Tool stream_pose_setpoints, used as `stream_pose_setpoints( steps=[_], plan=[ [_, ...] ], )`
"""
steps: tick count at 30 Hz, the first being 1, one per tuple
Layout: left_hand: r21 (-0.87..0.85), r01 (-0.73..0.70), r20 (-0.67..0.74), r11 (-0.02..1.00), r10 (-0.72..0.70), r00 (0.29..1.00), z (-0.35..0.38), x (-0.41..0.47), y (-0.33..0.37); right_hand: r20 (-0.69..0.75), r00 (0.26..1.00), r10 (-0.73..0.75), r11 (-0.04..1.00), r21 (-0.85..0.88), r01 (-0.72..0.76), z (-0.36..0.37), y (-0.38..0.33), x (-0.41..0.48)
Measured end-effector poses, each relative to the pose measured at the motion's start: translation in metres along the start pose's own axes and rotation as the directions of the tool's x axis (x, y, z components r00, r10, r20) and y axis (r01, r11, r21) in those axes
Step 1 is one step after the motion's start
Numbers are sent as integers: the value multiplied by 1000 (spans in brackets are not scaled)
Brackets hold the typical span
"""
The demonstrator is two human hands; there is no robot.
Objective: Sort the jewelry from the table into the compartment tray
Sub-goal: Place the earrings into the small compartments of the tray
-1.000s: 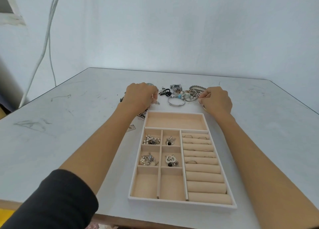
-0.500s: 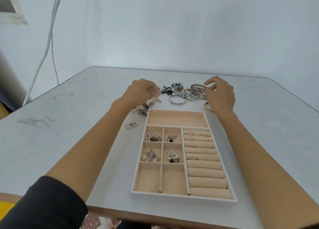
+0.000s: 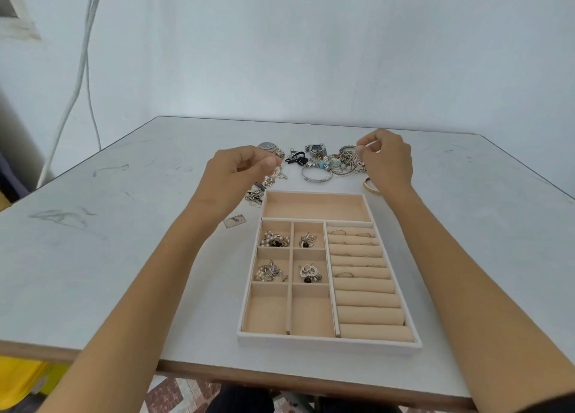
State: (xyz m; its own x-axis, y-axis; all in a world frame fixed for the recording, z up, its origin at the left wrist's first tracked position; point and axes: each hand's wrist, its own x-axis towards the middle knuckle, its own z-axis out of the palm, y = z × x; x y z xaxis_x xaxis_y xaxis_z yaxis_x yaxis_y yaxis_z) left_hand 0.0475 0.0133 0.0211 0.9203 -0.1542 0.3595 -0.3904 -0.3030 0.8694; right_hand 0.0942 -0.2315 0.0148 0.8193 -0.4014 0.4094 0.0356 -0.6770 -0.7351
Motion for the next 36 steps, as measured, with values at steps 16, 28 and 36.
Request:
stream_pose_setpoints(
  steps=[16,28,36],
  plan=[
    [22,-57,-126,998,60,990,-1,-35,-10,657,667,-352,935,217,280,-35,-74,-80],
    [1,-53,-110,999,53,992,0,-38,-7,832,393,-391,868,192,457,-90,-62,-154],
    [-5,-53,-118,999,52,992,-1,-37,-9,803,486,-346,816,1,578,-81,-67,-165]
  ],
)
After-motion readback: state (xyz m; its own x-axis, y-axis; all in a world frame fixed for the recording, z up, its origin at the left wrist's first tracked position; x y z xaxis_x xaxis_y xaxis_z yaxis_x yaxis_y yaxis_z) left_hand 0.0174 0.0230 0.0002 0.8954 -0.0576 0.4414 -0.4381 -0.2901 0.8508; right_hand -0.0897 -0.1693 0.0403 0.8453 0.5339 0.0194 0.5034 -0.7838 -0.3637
